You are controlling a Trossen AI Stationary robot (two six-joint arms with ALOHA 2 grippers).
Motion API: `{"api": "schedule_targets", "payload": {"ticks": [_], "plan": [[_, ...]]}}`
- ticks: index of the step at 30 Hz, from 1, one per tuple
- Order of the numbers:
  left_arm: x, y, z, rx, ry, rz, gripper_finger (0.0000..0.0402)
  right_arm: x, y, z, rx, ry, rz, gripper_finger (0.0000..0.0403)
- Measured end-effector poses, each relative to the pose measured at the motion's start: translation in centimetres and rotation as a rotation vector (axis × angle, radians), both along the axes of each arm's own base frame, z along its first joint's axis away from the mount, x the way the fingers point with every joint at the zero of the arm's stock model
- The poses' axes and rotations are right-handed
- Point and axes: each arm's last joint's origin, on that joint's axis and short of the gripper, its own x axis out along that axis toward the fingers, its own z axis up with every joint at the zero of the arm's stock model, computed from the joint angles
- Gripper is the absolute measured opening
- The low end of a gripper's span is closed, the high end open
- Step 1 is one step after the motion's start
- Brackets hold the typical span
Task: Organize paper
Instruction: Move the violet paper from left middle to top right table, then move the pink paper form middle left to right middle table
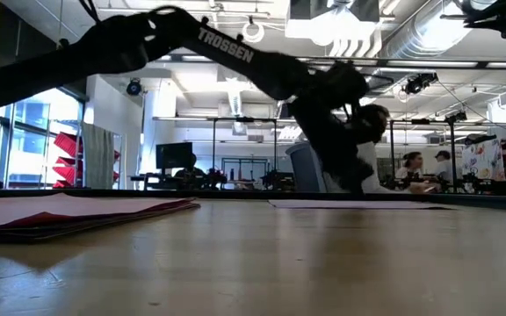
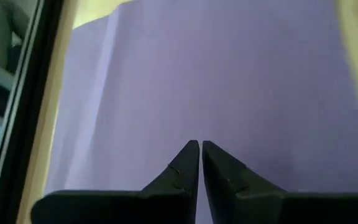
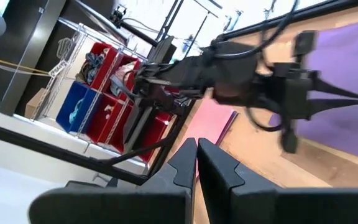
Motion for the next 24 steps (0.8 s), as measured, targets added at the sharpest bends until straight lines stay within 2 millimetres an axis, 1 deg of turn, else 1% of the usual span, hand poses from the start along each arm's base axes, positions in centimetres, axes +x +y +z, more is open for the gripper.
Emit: {"api": "schedule_targets", "payload": {"ticks": [2,5,10,14,18,21,23,24], "plan": [[-0.2,-0.1,-0.1,-0.083,-0.002,0.031,0.0000,0.0,-0.1,0.0,-0.004,0.001,-0.017,0.0000],[-0.5,-0.2,-1.8,-0.137,0.046,0.042,0.0000,0.0,-0.1,0.0,-0.017,0.005,-0.039,0.0000],[-0.7,-0.6,-2.5,-0.128,0.075,-0.008,0.0000,0.0,-0.1,0.0,-0.017,0.007,-0.047,0.0000],[-0.7,-1.2,-2.6,-0.097,0.097,-0.054,0.0000,0.0,-0.1,0.0,-0.018,0.006,-0.047,0.0000],[-0.5,-1.3,-2.4,-0.074,0.089,-0.050,0.0000,0.0,-0.1,0.0,-0.018,0.007,-0.047,0.0000],[-0.5,-1.6,-1.6,-0.039,0.106,-0.022,0.0000,0.0,-0.1,0.0,-0.018,0.007,-0.048,0.0000],[-0.4,-2.0,-0.3,-0.039,0.098,-0.030,0.0000,0.0,-0.1,0.0,-0.023,0.008,-0.047,0.0000],[-0.4,-2.3,0.8,-0.039,0.081,-0.032,0.0000,0.0,-0.1,0.0,-0.023,0.008,-0.047,0.0000]]}}
